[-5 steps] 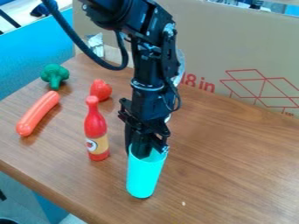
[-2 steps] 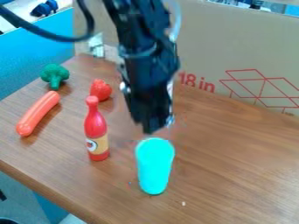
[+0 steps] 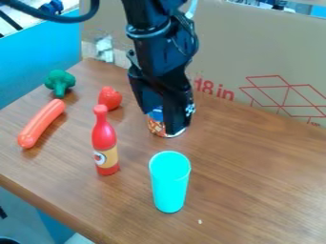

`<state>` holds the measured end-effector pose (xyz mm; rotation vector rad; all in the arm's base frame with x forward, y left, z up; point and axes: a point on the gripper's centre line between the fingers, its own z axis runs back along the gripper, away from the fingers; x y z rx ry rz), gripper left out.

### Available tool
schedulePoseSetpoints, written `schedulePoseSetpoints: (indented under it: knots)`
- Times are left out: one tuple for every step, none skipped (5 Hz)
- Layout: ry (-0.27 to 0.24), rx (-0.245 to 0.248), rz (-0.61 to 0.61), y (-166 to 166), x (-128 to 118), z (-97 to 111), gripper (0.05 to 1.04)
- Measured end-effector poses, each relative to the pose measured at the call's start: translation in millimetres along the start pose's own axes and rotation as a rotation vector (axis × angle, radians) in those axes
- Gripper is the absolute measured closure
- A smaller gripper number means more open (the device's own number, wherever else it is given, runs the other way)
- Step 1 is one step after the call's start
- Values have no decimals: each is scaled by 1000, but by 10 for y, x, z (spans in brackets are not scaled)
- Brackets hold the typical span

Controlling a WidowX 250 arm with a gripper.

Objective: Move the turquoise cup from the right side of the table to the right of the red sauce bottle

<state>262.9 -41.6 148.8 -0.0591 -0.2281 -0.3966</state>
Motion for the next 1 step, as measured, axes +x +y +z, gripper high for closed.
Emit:
schedulePoseSetpoints:
  knots:
    - [12, 42, 4, -96, 164, 173, 78]
